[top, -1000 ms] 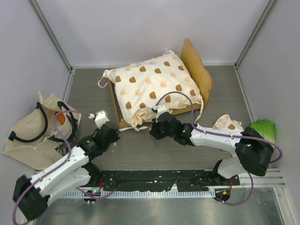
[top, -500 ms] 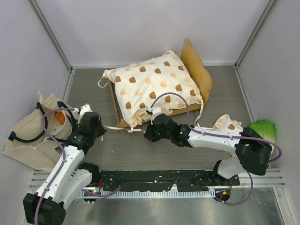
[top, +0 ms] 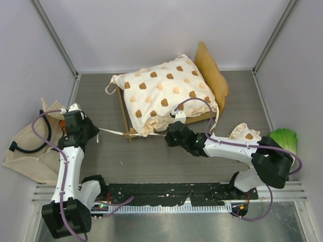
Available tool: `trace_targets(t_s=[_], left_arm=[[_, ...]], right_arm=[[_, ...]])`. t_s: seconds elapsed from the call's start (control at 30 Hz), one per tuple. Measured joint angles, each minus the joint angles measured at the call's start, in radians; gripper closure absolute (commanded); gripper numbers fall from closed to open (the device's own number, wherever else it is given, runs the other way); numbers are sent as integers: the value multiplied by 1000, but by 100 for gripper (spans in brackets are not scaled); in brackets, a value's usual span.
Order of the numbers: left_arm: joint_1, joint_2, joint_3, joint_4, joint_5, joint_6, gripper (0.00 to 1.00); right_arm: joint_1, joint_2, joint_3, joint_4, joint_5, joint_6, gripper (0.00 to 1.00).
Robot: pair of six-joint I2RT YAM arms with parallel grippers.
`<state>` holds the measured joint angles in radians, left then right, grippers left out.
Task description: Set up the pet bed
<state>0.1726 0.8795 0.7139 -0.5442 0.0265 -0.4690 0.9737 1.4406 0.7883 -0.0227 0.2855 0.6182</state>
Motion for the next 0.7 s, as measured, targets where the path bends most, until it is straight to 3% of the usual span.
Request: trace_targets(t_s=[0.43, 0.7], left_arm=[[146, 94, 82, -1, 174, 71, 100], [159, 121, 123, 9, 256, 84, 100]], right_arm=[[-61, 109, -11, 50, -32, 85, 99], [90, 200, -27, 83, -65, 115, 99]])
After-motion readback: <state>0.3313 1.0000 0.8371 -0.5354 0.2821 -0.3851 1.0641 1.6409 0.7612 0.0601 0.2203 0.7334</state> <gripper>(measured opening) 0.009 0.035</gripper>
